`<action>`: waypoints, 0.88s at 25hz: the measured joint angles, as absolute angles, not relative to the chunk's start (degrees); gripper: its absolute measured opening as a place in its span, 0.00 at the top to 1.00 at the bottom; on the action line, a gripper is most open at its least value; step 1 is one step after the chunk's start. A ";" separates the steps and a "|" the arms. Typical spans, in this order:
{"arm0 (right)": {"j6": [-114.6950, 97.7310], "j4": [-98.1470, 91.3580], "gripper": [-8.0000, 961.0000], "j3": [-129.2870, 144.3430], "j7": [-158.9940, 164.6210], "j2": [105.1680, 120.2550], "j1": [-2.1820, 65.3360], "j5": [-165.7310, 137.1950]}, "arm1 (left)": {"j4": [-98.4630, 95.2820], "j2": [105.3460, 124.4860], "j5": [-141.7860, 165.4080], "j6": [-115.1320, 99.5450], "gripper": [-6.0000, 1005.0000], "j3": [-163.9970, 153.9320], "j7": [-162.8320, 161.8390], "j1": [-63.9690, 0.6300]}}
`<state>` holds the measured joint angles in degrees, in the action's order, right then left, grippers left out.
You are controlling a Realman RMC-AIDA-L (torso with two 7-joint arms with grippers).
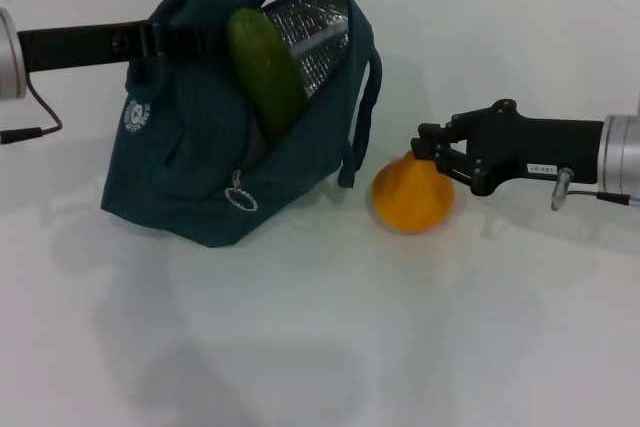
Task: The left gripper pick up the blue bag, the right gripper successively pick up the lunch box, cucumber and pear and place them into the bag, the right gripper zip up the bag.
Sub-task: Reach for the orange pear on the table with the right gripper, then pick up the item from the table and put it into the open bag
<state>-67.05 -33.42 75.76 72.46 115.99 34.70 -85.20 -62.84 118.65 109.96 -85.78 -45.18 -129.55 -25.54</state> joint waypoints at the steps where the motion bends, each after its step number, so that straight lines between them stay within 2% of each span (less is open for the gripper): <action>1: -67.06 -33.42 0.80 75.75 72.45 115.99 34.66 -85.17 | -62.84 118.65 109.95 -85.78 0.95 -45.18 -129.55 -25.53; 6: -67.54 -33.59 0.84 75.61 71.92 115.87 34.28 -82.83 | -62.84 118.65 109.95 -85.78 0.95 -45.18 -129.55 -25.38; 12: -67.94 -33.48 0.96 75.30 71.81 115.67 34.19 -82.25 | -62.84 118.65 109.95 -85.78 0.95 -45.17 -129.55 -25.30; 22: -69.46 -34.01 0.96 72.06 72.04 115.41 33.78 -81.13 | -62.84 118.65 109.95 -85.87 0.95 -45.17 -129.55 -25.15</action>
<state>-69.46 -34.01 72.06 72.04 115.41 33.78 -81.13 -62.84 118.65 109.95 -85.87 -45.17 -129.55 -25.15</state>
